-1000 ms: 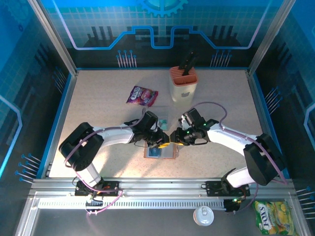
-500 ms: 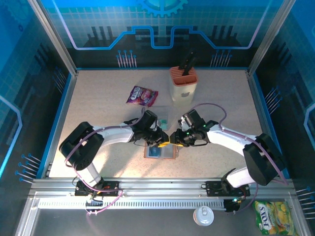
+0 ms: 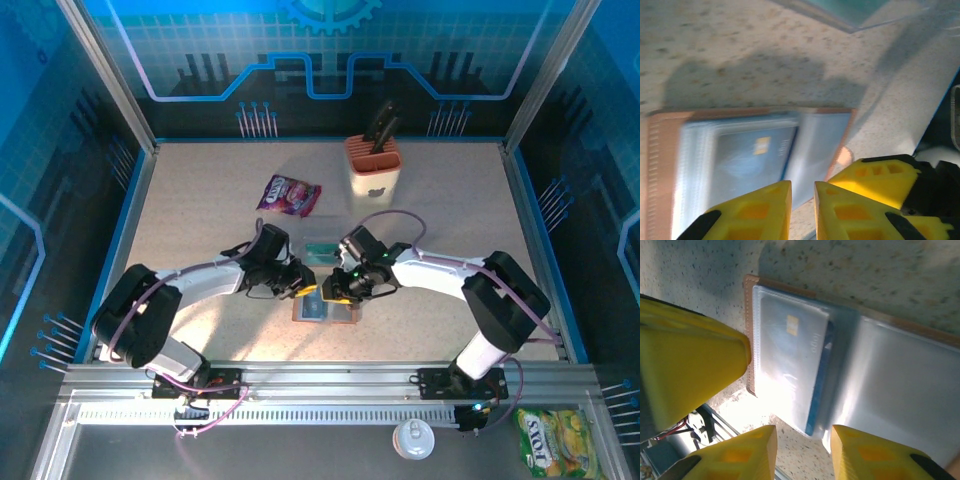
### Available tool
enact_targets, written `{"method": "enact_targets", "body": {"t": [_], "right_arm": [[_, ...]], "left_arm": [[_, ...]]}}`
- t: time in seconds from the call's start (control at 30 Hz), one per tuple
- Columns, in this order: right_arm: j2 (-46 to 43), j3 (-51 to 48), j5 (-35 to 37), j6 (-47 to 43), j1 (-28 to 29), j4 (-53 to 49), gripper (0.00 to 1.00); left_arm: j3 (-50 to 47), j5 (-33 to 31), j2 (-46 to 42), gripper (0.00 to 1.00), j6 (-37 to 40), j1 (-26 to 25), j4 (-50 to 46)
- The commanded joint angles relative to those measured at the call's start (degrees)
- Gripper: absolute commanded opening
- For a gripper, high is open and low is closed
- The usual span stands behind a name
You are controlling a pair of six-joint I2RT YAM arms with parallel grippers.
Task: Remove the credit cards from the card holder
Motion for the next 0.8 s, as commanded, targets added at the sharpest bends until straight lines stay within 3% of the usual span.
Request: {"method": "enact_targets", "body": {"t": [0.0, 0.4, 0.77], "right_arm": [[1.6, 2.5, -1.1, 1.0, 1.6, 0.1, 0.35], [4.5, 3.9, -2.1, 0.1, 2.5, -1.6, 0.35], [6.2, 3.7, 2.7, -3.2, 1.4, -6.4, 0.37]], "left_arm": [[-2.4, -0.8, -1.7, 0.20, 2.4, 1.1, -2.5], [-5.2, -1.9, -3.2, 0.20, 2.8, 2.3, -2.8], [-6.5, -2.8, -3.9, 0.20, 2.5, 2.5, -3.6]]}}
